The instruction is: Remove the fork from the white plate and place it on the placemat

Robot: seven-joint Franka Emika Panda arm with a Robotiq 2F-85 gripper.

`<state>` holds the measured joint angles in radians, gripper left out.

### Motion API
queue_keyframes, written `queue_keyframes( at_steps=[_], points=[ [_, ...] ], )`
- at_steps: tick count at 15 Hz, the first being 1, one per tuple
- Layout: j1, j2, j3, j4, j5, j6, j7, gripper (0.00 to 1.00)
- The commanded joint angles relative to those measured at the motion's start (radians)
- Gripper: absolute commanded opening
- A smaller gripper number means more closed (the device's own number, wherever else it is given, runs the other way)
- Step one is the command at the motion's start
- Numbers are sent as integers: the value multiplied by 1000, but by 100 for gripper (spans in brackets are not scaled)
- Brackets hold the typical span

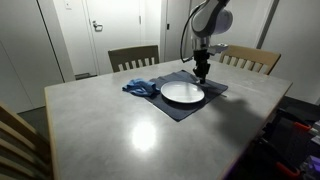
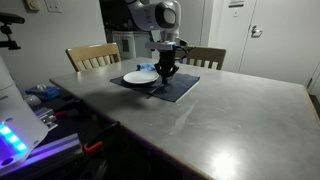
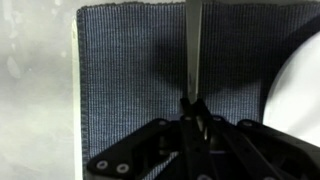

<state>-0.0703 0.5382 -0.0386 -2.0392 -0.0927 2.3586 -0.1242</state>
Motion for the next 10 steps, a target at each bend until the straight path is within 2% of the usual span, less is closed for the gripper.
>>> queue_keyframes(
  at_steps=[1,5,10],
  points=[
    [-21,26,20,33,36,-7,-27,2],
    [-31,34,26,34,90,9,-28,2],
    [-25,51,20,69,92,-11,-19,2]
  ],
)
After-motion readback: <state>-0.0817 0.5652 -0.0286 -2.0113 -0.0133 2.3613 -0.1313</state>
